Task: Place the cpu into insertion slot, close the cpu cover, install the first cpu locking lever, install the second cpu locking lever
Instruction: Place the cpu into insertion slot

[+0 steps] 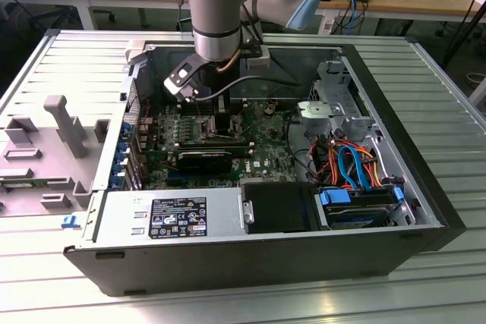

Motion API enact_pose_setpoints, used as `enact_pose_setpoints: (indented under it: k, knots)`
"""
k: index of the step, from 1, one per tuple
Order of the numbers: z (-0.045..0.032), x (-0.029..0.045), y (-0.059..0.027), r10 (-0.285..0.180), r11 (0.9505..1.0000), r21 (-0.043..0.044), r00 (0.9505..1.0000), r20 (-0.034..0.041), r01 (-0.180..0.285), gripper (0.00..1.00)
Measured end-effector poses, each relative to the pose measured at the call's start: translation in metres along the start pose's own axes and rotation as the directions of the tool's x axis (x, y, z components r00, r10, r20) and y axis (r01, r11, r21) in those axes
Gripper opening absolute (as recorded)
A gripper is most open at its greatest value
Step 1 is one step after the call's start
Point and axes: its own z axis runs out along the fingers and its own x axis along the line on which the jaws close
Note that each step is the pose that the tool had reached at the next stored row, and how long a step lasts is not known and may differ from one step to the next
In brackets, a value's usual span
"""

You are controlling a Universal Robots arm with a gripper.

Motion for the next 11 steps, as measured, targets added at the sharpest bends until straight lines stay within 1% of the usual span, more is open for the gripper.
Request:
enact_pose_setpoints:
  k: [7, 11]
  knots:
    - [0.0030, 0.0004, -0.0005, 0.010, 0.9999, 0.0005, 0.9999, 0.0027, -0.010, 0.55]
    - [0.0045, 0.0005, -0.0016, 0.010, 0.9999, 0.0004, 0.9999, 0.0025, -0.010, 0.55]
